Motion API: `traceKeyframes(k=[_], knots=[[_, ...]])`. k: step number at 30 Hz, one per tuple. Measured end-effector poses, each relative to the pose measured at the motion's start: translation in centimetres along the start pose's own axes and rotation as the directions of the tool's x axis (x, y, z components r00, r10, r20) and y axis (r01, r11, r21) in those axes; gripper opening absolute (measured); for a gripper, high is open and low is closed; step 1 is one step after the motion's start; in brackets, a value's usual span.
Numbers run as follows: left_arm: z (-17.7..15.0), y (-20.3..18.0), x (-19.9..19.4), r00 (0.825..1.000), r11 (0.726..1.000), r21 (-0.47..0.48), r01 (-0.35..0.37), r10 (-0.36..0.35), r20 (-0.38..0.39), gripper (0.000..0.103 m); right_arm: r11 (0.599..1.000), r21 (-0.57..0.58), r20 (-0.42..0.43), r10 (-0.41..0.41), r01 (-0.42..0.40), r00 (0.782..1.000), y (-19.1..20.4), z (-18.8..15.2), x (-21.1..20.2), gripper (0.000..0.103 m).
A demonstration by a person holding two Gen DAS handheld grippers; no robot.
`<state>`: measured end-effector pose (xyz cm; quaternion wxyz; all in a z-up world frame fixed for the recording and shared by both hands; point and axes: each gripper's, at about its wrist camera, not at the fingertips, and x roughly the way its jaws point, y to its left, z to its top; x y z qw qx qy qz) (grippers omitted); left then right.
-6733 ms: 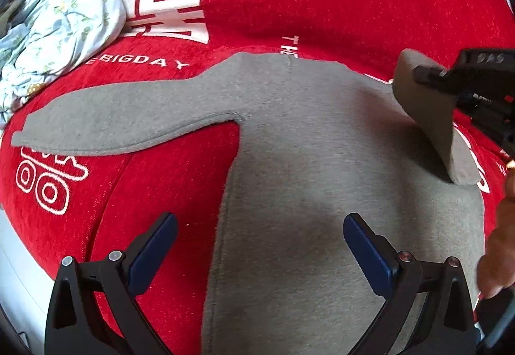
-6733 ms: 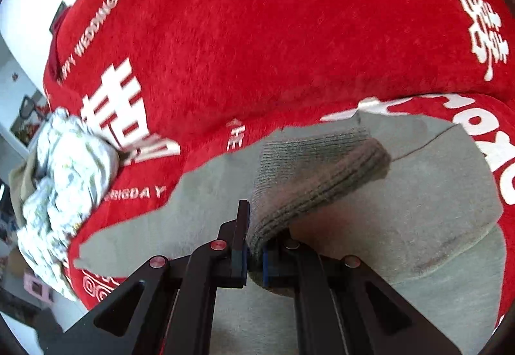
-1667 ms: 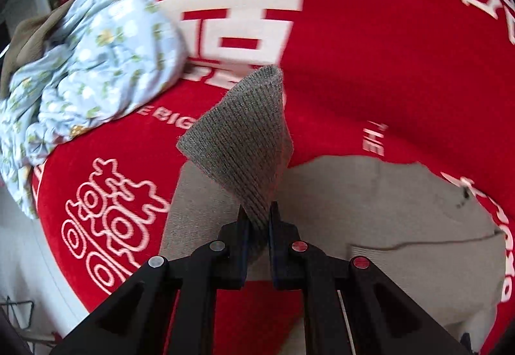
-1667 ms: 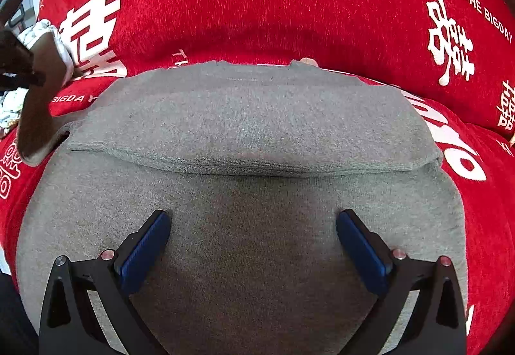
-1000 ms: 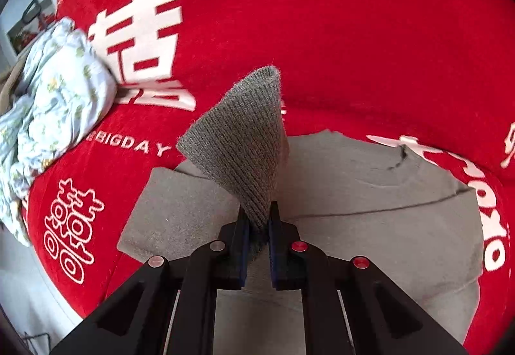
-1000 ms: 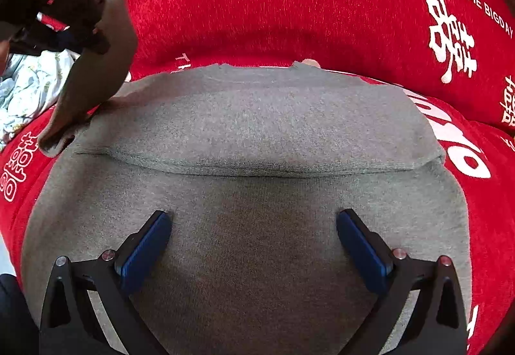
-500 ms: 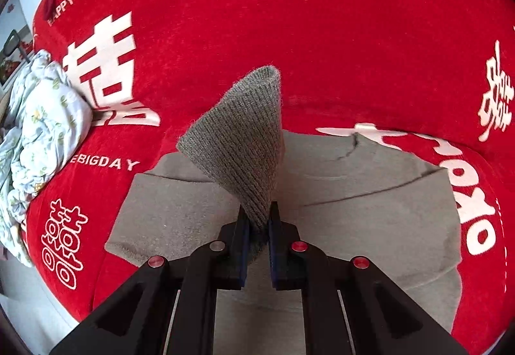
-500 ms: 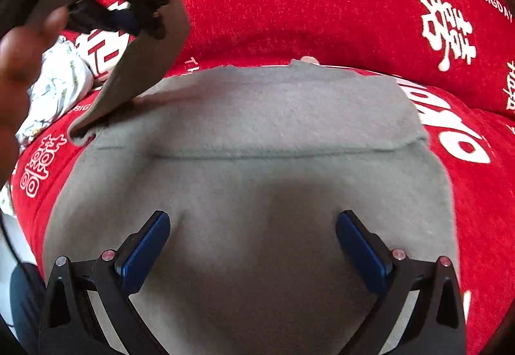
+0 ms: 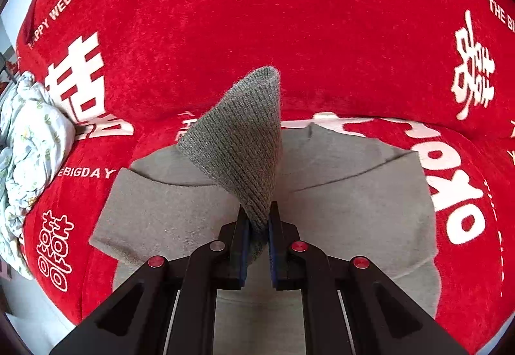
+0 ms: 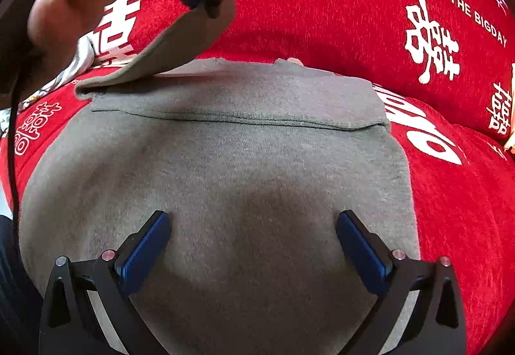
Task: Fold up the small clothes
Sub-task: 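Lift the held sleeve with the left tool and carry it across the body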
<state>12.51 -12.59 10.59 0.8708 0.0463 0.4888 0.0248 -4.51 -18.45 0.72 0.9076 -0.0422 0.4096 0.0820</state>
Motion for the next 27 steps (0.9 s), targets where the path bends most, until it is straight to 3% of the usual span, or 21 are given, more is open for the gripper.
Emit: traceKeyframes(k=[17, 27], knots=[[-0.3, -6.0, 0.0, 0.994, 0.983, 0.146, 0.113, -0.113, -0.013, 0.011, 0.999, 0.029, 0.04, 0.037, -0.038, 0.998, -0.5, -0.6, 0.0, 0.103], [-0.9, -7.2, 2.3, 0.968, 0.956, 0.16, 0.246, -0.235, -0.086, 0.011, 1.0, 0.01, 0.05, 0.019, -0.02, 0.999, 0.1, -1.0, -0.2, 0.103]])
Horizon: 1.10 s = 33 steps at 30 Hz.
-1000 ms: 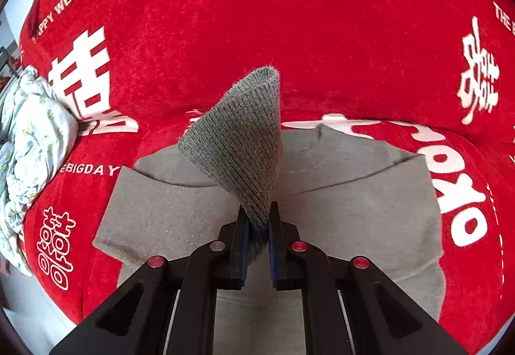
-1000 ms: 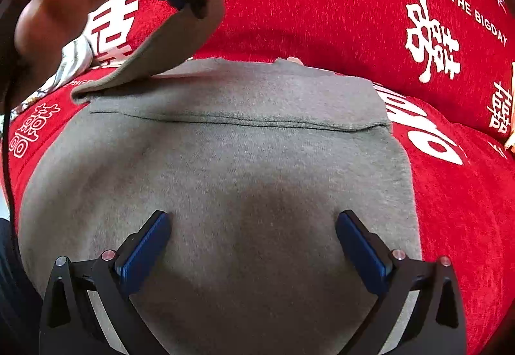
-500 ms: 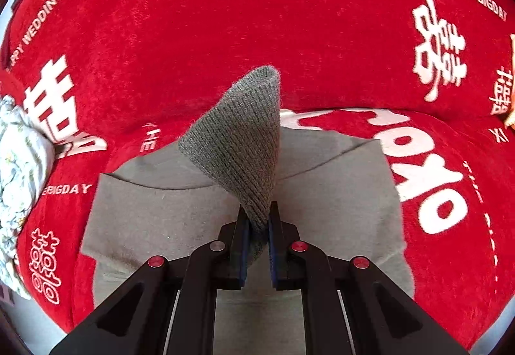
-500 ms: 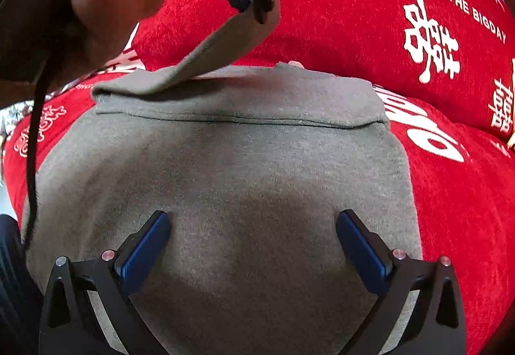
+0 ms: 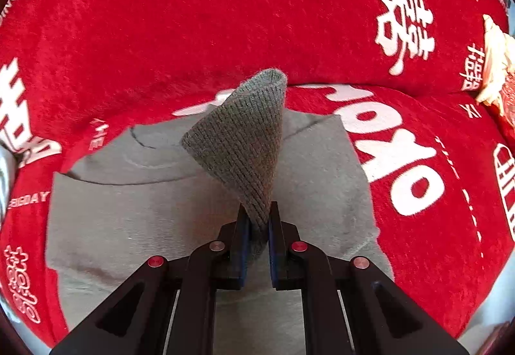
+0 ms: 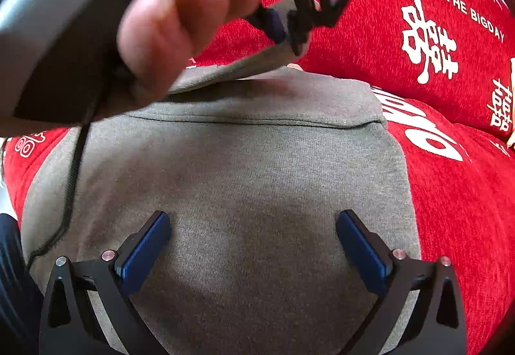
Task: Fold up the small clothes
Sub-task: 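Lift the held sleeve with the left tool and carry it across the body, then lay the sleeve on the sweater body and open the left tool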
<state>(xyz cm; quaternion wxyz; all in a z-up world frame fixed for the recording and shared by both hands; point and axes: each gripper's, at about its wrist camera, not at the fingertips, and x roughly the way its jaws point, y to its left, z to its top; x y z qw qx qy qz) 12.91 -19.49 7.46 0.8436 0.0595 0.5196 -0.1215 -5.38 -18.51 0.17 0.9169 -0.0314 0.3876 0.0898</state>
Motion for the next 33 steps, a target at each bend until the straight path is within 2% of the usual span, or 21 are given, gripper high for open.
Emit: traceKeyframes(k=[8, 14, 16, 18, 19, 23, 25, 28, 30, 33], knots=[[-0.5, -1.1, 2.2, 0.997, 0.998, 0.015, 0.069, -0.068, -0.027, 0.012, 1.0, 0.0, 0.013, 0.0, 0.0, 1.0, 0.2, -0.3, -0.2, 0.103], [-1.1, -1.2, 4.2, 0.992, 0.996, 0.003, 0.093, -0.092, -0.09, 0.012, 1.0, 0.003, 0.021, 0.01, -0.01, 1.0, 0.3, -0.4, -0.4, 0.103], [-1.3, -1.2, 4.7, 0.989, 0.995, -0.002, 0.103, -0.103, -0.108, 0.032, 1.0, 0.003, 0.023, 0.011, -0.011, 1.0, 0.3, -0.4, -0.4, 0.103], [-1.5, -1.5, 4.4, 0.988, 0.993, 0.005, 0.121, -0.12, -0.095, 0.077, 1.0, 0.001, 0.024, 0.011, -0.011, 1.0, 0.2, -0.5, -0.4, 0.103], [-1.5, -1.8, 4.2, 0.992, 0.995, 0.018, 0.099, -0.097, -0.084, 0.083, 1.0, 0.002, 0.024, 0.011, -0.011, 1.0, 0.3, -0.5, -0.4, 0.103], [-1.4, -1.9, 3.5, 0.992, 0.993, 0.062, 0.103, -0.098, -0.081, 0.085, 1.0, 0.004, 0.023, 0.016, -0.016, 1.0, 0.3, -0.5, -0.4, 0.103], [-1.2, -1.1, 2.1, 0.991, 0.991, 0.057, 0.125, -0.122, -0.045, 0.085, 1.0, 0.011, 0.025, 0.027, -0.027, 0.999, 0.1, -0.4, -0.7, 0.103], [-1.4, 2.6, -1.6, 0.979, 0.98, 0.013, 0.198, -0.198, 0.045, 0.085, 0.997, 0.06, 0.033, 0.052, -0.054, 0.998, -1.1, 0.3, -1.7, 0.103], [-1.8, 5.3, -3.0, 0.981, 0.985, -0.009, 0.17, -0.168, 0.094, 0.085, 0.993, 0.101, 0.081, 0.05, -0.058, 0.995, -2.1, 1.7, -3.0, 0.103], [-2.3, 9.6, -3.0, 0.993, 0.997, -0.064, 0.05, -0.043, 0.108, 0.085, 0.992, 0.105, 0.153, 0.047, -0.064, 0.987, -2.7, 5.7, -3.8, 0.103]])
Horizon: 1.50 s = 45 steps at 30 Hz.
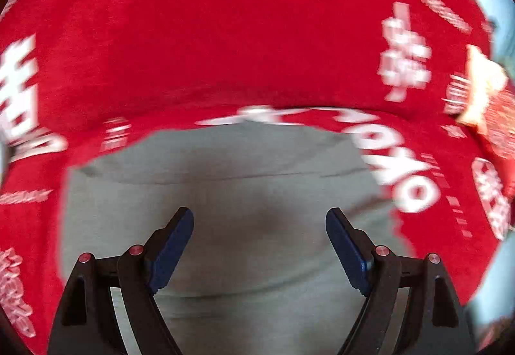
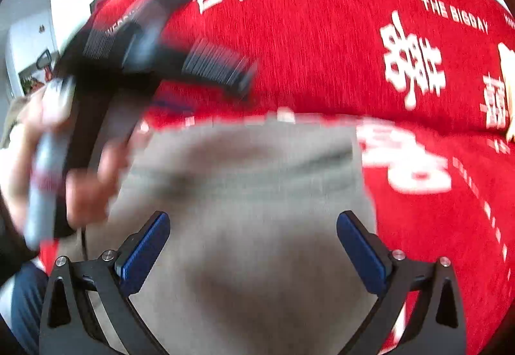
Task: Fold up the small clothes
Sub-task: 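Lay the sleeve on the sweater body and open the left tool, then move both open tools over the folded sweater toward its hem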
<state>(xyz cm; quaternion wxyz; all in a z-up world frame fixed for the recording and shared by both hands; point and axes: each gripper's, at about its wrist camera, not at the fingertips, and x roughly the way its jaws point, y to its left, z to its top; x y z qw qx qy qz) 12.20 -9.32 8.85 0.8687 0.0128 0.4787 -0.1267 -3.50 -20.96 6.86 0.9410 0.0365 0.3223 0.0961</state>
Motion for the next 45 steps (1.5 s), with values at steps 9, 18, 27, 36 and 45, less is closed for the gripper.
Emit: traceKeyframes(k=[9, 18, 27, 36, 45], knots=[[-3.7, 9.6, 3.7, 0.982, 0.972, -0.164, -0.167, 0.149, -0.115, 0.085, 1.0, 0.002, -0.22, -0.003, 0.003, 0.976, 1.3, 6.1, 12.3, 0.103], [-6.1, 10.3, 3.0, 0.99, 0.983, -0.121, -0.138, 0.138, -0.002, 0.085, 0.971, 0.025, -0.255, -0.224, 0.238, 0.941, -2.6, 5.4, 12.7, 0.103], [-9.6, 9.2, -0.1, 0.992, 0.985, -0.121, -0.126, 0.129, 0.016, 0.085, 0.984, -0.055, -0.339, -0.176, 0.167, 0.924, 2.0, 1.8, 11.6, 0.103], [-17.6, 7.0, -3.5, 0.987, 0.986, -0.063, -0.153, 0.156, 0.034, 0.086, 0.984, -0.081, -0.271, -0.172, 0.156, 0.947, 2.6, -6.1, 3.0, 0.102], [-25.5, 6.9, -7.0, 0.99, 0.988, -0.073, -0.137, 0.139, 0.02, 0.102, 0.978, -0.145, -0.249, -0.186, 0.154, 0.95, 3.6, -12.1, -3.3, 0.103]])
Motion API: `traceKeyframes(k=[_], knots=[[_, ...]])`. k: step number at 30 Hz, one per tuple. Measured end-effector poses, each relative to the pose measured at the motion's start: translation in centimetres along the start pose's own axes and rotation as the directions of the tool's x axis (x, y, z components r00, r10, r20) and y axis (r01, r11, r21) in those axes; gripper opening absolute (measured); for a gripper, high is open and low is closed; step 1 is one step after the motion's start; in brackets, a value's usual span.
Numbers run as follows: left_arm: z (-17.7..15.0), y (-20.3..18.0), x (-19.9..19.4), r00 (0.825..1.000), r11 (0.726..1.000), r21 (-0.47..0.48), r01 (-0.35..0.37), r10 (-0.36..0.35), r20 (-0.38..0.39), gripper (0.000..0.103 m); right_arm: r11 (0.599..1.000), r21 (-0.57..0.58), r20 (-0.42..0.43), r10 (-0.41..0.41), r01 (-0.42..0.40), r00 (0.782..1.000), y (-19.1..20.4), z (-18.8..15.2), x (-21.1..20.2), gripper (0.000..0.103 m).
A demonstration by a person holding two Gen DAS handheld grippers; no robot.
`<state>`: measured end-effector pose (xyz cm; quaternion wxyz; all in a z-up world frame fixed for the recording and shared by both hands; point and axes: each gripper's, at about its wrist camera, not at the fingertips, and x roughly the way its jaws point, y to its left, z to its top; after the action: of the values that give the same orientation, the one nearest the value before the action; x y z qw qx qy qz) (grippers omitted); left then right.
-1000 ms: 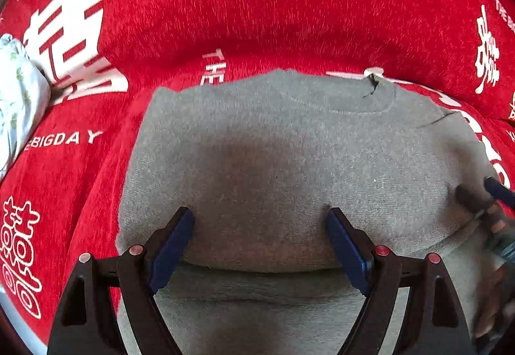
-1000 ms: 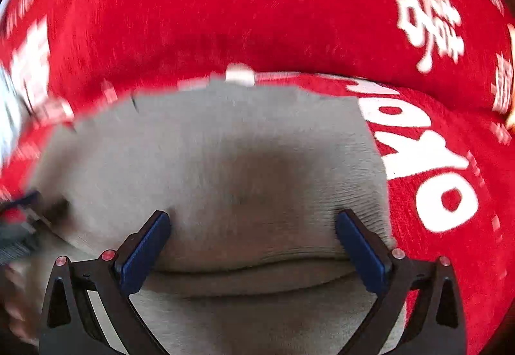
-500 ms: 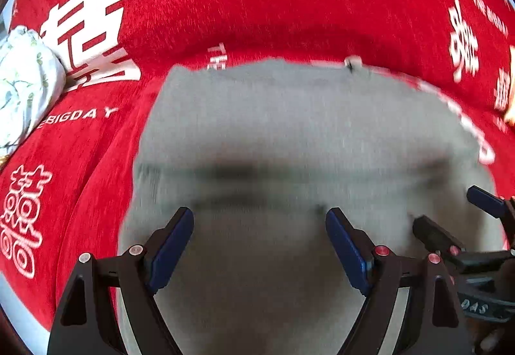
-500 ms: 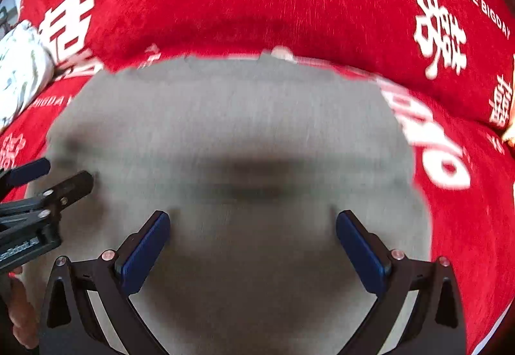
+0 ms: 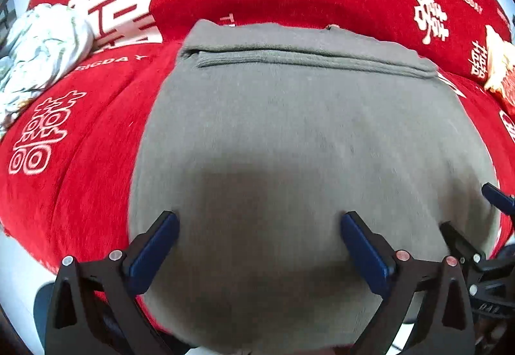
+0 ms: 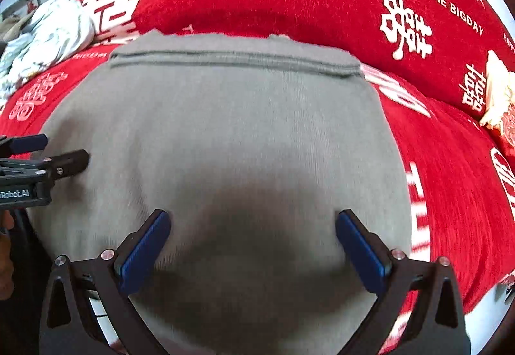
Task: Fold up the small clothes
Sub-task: 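Move both open tools over the folded sweater toward its hem, then close the left tool on the sweater hem while the right tool closes beside it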
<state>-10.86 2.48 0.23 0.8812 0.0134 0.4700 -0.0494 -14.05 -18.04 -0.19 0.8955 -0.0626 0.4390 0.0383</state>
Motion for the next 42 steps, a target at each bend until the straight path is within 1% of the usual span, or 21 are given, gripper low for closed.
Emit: traceKeyframes(k=[6, 8, 9, 12, 16, 18, 19, 20, 21, 22, 23, 24, 25, 26, 28, 30, 32, 34, 37, 40, 42], knots=[[-3.1, 0.1, -0.9, 0.998, 1.0, 0.014, 0.002, -0.001, -0.069, 0.102, 0.999, -0.034, -0.061, -0.027, 0.025, 0.998, 0.4, -2.5, -1.1, 0.103], [-3.8, 1.0, -1.7, 0.997, 1.0, -0.02, -0.012, 0.011, -0.083, 0.101, 0.999, -0.033, -0.118, -0.019, 0.015, 0.993, 0.1, -3.0, -1.4, 0.103], [-4.1, 1.5, -2.1, 0.997, 0.999, -0.043, -0.017, 0.014, -0.073, 0.101, 0.999, -0.032, -0.151, -0.042, 0.038, 0.988, -0.1, -3.3, -1.6, 0.103], [-4.8, 3.8, -2.7, 0.997, 0.99, -0.141, -0.031, 0.02, -0.079, 0.101, 0.996, 0.023, -0.12, -0.082, 0.085, 0.989, -1.5, -4.4, -3.1, 0.103], [-5.8, 6.0, -0.5, 0.983, 0.964, -0.266, 0.0, -0.049, -0.179, 0.101, 0.988, 0.143, -0.182, -0.03, 0.057, 0.983, -3.8, -5.3, -2.4, 0.103], [-5.9, 5.7, 0.0, 0.978, 0.959, -0.279, 0.045, -0.098, -0.182, 0.1, 0.985, 0.17, -0.22, 0.009, 0.029, 0.975, -4.1, -5.8, -1.5, 0.102], [-5.9, 5.3, 0.0, 0.977, 0.961, -0.27, 0.063, -0.114, -0.179, 0.094, 0.983, 0.182, -0.228, 0.036, 0.006, 0.973, -4.0, -6.1, -1.2, 0.097], [-5.8, 4.6, 0.1, 0.97, 0.962, -0.248, 0.11, -0.159, -0.185, 0.077, 0.985, 0.171, -0.227, 0.013, 0.026, 0.974, -3.8, -6.3, -1.2, 0.089], [-5.8, 4.1, 0.0, 0.97, 0.968, -0.229, 0.106, -0.151, -0.189, 0.074, 0.987, 0.146, -0.228, -0.026, 0.06, 0.973, -3.6, -6.4, -1.4, 0.083], [-5.7, 3.6, -0.3, 0.974, 0.973, -0.203, 0.107, -0.144, -0.175, 0.068, 0.989, 0.133, -0.226, -0.034, 0.066, 0.973, -3.4, -6.5, -1.5, 0.074], [-5.7, 3.4, -0.5, 0.975, 0.975, -0.192, 0.11, -0.143, -0.17, 0.055, 0.99, 0.127, -0.217, -0.03, 0.058, 0.976, -3.5, -6.5, -2.0, 0.054], [-5.6, 3.4, -0.9, 0.976, 0.976, -0.186, 0.112, -0.143, -0.164, 0.036, 0.991, 0.125, -0.21, -0.025, 0.052, 0.977, -3.7, -6.5, -2.5, 0.041], [-5.7, 3.4, -1.3, 0.975, 0.975, -0.186, 0.125, -0.155, -0.156, 0.024, 0.991, 0.127, -0.204, -0.004, 0.031, 0.979, -4.0, -6.5, -3.0, 0.016], [-5.5, 3.6, -1.8, 0.973, 0.97, -0.19, 0.148, -0.177, -0.145, 0.014, 0.989, 0.146, -0.202, 0.037, -0.007, 0.979, -4.5, -6.5, -3.4, 0.014], [-5.2, 4.0, -2.5, 0.972, 0.963, -0.208, 0.169, -0.198, -0.13, 0.012, 0.977, 0.202, -0.178, 0.11, -0.073, 0.978, -5.5, -6.4, -4.4, 0.013], [-4.6, 4.3, -3.1, 0.97, 0.959, -0.212, 0.19, -0.216, -0.107, 0.012, 0.958, 0.25, -0.126, 0.177, -0.141, 0.976, -6.4, -6.1, -5.6, 0.012], [-3.4, 4.6, -4.6, 0.971, 0.952, -0.217, 0.216, -0.232, -0.054, 0.012, 0.941, 0.275, -0.05, 0.221, -0.2, 0.974, -7.2, -5.2, -7.2, 0.012], [-2.1, 4.8, -5.7, 0.97, 0.948, -0.212, 0.236, -0.242, -0.005, 0.012, 0.933, 0.276, 0.027, 0.233, -0.232, 0.972, -7.5, -3.9, -8.4, 0.012], [1.7, 4.7, -6.7, 0.974, 0.959, -0.177, 0.223, -0.213, 0.072, 0.012, 0.927, 0.279, 0.099, 0.232, -0.251, 0.968, -8.2, -1.3, -8.6, 0.012], [5.6, 5.3, -6.1, 0.973, 0.959, -0.183, 0.216, -0.196, 0.123, 0.012, 0.906, 0.319, 0.148, 0.241, -0.277, 0.959, -8.9, 2.5, -6.8, 0.012], [7.1, 6.0, -4.8, 0.973, 0.955, -0.202, 0.217, -0.195, 0.126, 0.012, 0.893, 0.347, 0.15, 0.25, -0.287, 0.957, -9.5, 4.5, -4.5, 0.012]])
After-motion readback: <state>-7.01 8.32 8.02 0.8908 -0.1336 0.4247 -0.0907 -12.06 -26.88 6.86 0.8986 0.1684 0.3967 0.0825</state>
